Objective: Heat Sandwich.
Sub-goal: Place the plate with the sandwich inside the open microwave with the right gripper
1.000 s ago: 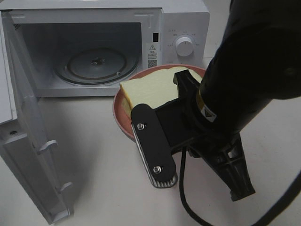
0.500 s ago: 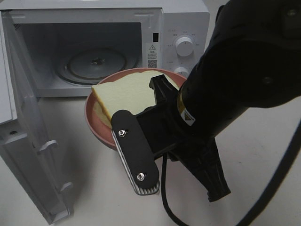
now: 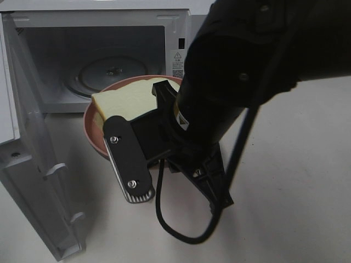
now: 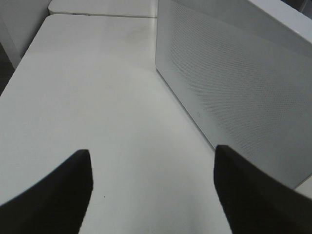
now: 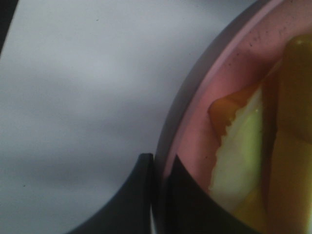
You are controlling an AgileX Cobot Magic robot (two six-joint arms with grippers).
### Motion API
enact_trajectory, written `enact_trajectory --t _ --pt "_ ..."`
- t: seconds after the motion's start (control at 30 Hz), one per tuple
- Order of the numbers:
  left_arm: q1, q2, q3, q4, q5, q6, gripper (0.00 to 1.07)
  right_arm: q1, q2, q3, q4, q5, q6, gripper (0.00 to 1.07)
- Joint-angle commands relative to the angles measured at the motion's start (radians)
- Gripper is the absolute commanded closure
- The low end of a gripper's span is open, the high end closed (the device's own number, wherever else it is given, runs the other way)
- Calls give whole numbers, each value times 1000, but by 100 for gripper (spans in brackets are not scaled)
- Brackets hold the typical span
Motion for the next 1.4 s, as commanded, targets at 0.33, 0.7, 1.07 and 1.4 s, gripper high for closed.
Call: enact_trajectory --t 0.33,0.7,1.07,1.4 --pt "-7 -23 1 -1 5 1 39 -54 156 -197 6 -25 -96 107" --pt "-7 -23 1 -1 5 1 39 -107 310 -391 41 3 -176 107" --pt "-7 -23 1 -1 5 1 39 -166 471 -622 116 50 -261 107" --pt "-7 -23 1 -1 5 1 39 -234 623 -856 113 91 -262 107"
